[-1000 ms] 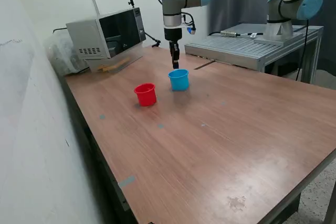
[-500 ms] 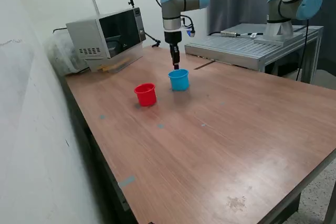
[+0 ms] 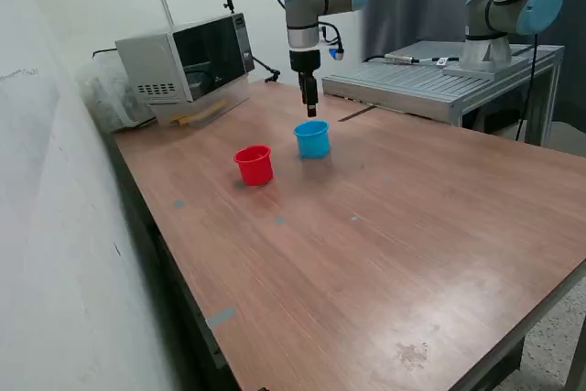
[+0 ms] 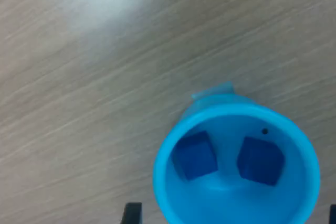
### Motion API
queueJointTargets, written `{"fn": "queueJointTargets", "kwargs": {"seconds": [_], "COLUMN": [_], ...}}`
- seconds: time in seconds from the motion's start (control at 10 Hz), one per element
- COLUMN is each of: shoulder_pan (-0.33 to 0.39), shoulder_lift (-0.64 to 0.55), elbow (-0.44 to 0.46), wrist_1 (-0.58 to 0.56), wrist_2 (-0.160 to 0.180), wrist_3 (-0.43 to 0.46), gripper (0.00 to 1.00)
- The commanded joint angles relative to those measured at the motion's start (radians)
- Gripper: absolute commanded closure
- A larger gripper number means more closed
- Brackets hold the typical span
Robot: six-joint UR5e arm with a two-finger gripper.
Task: Place red objects in the red bin, and blue objects in the blue bin.
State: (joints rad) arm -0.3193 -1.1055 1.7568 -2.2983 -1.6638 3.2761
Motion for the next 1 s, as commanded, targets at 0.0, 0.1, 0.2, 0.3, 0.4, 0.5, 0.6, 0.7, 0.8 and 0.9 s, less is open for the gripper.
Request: {"fn": "queueJointTargets", "kwargs": {"seconds": [0.0,0.1,0.2,0.3,0.4,0.5,0.6,0.7,0.8,0.9], "shoulder_pan": [0.008,0.034,0.099,0.150,0.217,0.289,0.357,0.367,0.367,0.367], "shoulder_lift": [-0.165,-0.263,-0.336,-0.371,-0.416,-0.471,-0.535,-0.565,-0.580,-0.593], "elbow": [0.041,0.062,0.063,0.061,0.063,0.066,0.064,0.063,0.063,0.066], "wrist_1": [0.086,0.147,0.218,0.284,0.305,0.315,0.341,0.370,0.407,0.466], "wrist_2": [0.001,0.002,0.001,0.002,0.002,0.002,0.004,0.004,0.007,0.009], "wrist_3": [-0.042,-0.041,-0.041,-0.041,-0.041,-0.033,-0.027,-0.020,-0.019,-0.026], "gripper": [0.00,0.00,0.00,0.00,0.00,0.00,0.00,0.00,0.00,0.00]}}
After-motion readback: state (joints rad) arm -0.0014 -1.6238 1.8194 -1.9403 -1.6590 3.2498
